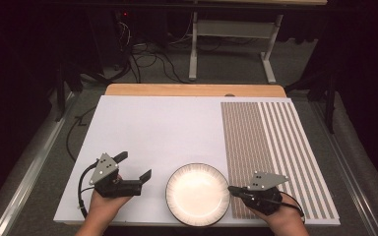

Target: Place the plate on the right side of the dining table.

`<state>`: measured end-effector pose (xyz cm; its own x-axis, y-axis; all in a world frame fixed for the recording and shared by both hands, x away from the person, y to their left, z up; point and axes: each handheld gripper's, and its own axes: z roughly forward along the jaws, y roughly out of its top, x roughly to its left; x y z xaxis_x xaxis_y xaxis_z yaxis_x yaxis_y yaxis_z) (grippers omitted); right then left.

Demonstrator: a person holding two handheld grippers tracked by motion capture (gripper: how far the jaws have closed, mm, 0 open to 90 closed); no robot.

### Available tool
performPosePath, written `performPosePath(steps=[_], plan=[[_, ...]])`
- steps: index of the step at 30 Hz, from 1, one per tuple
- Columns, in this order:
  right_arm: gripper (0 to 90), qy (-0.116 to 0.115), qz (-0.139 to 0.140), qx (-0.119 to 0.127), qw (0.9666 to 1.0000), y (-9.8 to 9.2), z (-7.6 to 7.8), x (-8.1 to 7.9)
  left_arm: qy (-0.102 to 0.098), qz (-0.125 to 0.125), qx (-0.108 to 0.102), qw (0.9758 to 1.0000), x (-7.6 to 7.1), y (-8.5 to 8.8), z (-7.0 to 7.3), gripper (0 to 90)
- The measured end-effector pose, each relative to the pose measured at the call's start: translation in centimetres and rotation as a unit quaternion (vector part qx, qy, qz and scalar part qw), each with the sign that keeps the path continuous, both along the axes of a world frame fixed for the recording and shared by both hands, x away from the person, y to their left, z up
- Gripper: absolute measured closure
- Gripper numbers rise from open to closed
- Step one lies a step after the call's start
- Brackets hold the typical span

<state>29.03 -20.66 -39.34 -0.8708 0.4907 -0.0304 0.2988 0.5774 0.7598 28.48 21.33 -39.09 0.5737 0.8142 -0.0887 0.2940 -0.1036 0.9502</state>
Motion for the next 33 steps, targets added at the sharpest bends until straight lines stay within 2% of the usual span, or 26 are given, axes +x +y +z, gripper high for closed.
performPosePath(steps=[19, 29, 33], plan=[[90.0, 0.009, -0.001, 0.000, 1.0000, 0.3, -0.1, 0.0, 0.001, 0.000, -0.002, 1.0000, 0.0, -0.1, 0.0, 0.5], [90.0, 0.011, 0.005, -0.002, 0.9999, 0.9, -0.2, 0.0, -0.002, -0.002, 0.000, 1.0000, 0.0, 0.0, 0.1, 0.5], [90.0, 0.017, 0.014, -0.007, 0.9997, 1.8, -0.4, 0.1, -0.003, -0.003, 0.000, 1.0000, -0.1, 0.0, 0.1, 0.5]])
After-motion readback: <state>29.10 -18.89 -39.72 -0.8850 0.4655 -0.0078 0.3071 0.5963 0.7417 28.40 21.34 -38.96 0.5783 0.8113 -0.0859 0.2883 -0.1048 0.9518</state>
